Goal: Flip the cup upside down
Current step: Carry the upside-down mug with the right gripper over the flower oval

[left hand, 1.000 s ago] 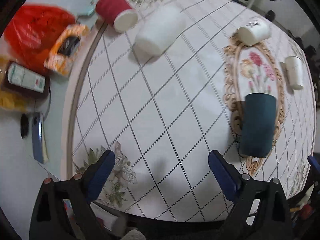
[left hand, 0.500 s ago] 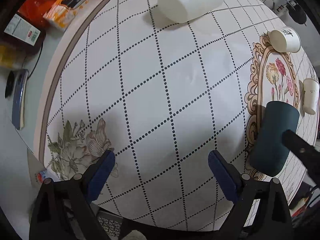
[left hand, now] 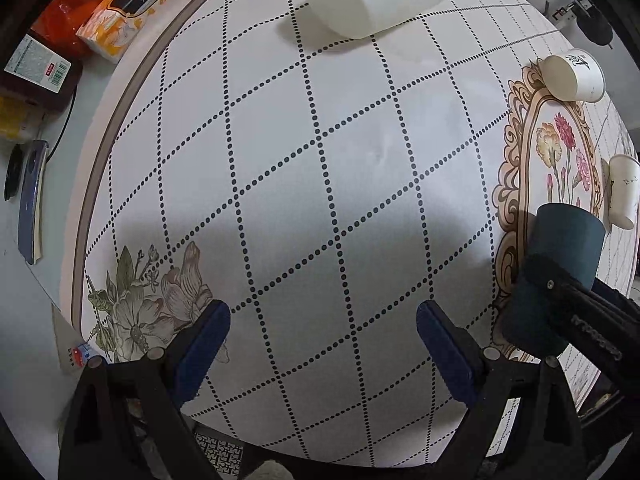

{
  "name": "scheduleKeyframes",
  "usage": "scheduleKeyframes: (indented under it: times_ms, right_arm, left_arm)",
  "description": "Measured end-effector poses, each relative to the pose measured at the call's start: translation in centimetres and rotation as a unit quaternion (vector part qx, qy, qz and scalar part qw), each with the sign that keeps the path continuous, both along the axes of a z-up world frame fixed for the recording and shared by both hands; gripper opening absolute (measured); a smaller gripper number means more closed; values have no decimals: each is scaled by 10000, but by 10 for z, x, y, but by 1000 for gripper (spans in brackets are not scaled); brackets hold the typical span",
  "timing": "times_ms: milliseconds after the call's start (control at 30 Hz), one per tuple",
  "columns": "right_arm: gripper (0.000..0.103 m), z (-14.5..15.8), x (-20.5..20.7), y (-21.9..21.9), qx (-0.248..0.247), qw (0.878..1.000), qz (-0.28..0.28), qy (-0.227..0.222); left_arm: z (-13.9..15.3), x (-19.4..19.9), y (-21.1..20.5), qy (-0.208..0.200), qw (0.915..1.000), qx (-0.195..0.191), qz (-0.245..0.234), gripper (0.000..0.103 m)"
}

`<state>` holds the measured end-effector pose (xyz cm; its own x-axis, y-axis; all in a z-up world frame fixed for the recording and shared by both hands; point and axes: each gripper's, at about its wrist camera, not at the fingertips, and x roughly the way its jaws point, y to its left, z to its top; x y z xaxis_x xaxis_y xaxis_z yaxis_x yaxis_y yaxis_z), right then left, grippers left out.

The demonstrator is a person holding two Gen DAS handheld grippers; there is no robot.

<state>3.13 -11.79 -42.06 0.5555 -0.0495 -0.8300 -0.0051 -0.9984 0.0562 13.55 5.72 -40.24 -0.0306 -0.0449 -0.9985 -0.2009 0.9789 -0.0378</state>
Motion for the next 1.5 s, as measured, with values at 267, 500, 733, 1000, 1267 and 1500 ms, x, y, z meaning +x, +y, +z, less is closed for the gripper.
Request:
scheduleKeyframes:
  times_ms: [267, 500, 733, 1000, 1267, 1500]
  right_arm:
    - [75, -11, -4, 7, -1, 9998, -185, -8]
    - [74, -12, -1, 17, 93, 9993, -368, 19]
    - [74, -9, -4, 26, 342, 9974, -633, 47]
    - [73, 3, 0, 46, 650, 9866, -1494, -44]
    - [72, 14, 21, 73, 812, 9295, -3597, 71]
    - [72, 25, 49, 81, 1157, 8478, -5170, 246]
  left_arm:
    - [-12, 12, 16, 25, 10000, -27, -12, 95]
    - [-10, 10, 18, -7, 10000, -6, -57, 95]
    - [-8, 8, 24, -50, 10000, 21, -41, 95]
    - [0, 5, 23, -140, 9998, 116, -76, 95]
    - [13, 14, 17, -227, 9994, 191, -181, 95]
    - [21, 18, -3, -282, 9987, 235, -348, 95]
